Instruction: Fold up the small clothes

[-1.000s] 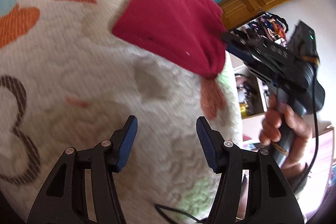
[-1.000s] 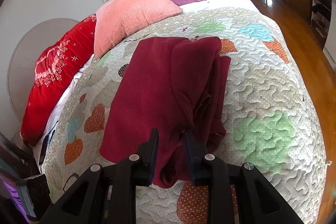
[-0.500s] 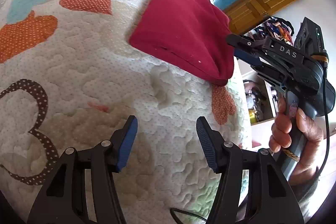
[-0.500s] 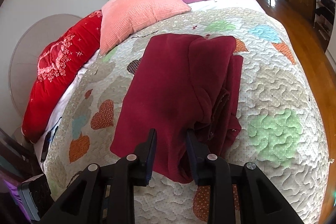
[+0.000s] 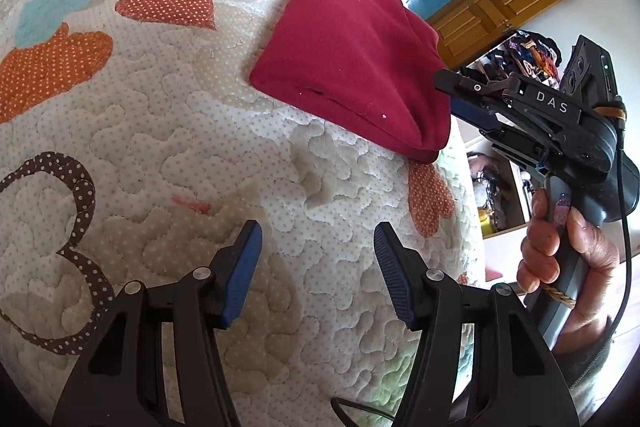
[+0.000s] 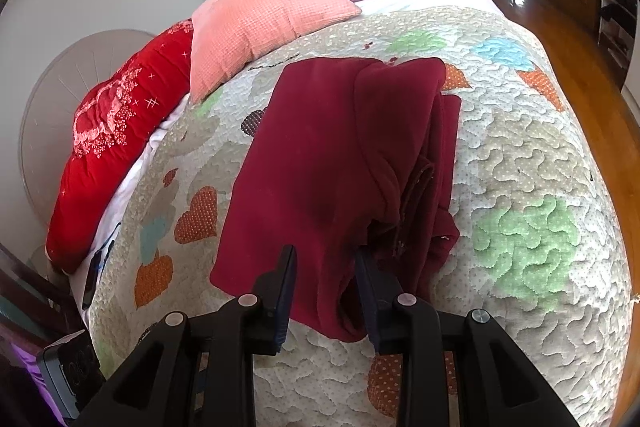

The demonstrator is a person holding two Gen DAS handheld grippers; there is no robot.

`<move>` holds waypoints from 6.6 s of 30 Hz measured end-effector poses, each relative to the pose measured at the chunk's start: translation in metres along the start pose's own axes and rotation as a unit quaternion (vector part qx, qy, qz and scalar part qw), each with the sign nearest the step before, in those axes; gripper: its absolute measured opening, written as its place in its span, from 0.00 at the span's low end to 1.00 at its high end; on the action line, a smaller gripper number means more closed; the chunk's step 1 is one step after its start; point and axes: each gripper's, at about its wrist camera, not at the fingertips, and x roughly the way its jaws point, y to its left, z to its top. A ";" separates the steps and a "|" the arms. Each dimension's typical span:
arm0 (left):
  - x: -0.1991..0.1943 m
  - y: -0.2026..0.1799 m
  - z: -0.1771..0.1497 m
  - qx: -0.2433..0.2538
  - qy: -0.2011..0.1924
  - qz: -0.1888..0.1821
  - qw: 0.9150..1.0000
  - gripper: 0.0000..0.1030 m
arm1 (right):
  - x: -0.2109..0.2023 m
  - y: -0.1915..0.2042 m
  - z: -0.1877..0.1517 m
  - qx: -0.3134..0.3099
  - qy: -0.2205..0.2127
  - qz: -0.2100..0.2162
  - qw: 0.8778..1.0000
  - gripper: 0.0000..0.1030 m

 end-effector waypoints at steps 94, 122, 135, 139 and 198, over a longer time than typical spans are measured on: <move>-0.018 0.020 0.036 0.077 -0.057 0.102 0.990 0.59 | -0.039 0.023 -0.051 -0.026 -0.075 0.103 0.992 0.47; -0.065 0.014 -0.014 0.123 -0.172 0.207 0.955 0.61 | -0.063 0.076 -0.121 -0.131 -0.098 -0.047 0.985 0.49; -0.065 0.007 -0.020 0.134 -0.181 0.224 0.948 0.61 | -0.059 0.070 -0.122 -0.110 -0.094 -0.045 0.988 0.50; -0.065 0.006 -0.020 0.138 -0.184 0.227 0.946 0.61 | -0.058 0.069 -0.121 -0.106 -0.094 -0.043 0.989 0.51; -0.072 0.074 0.033 0.082 -0.181 0.260 0.945 0.61 | -0.045 0.009 -0.092 -0.061 -0.092 -0.101 0.989 0.62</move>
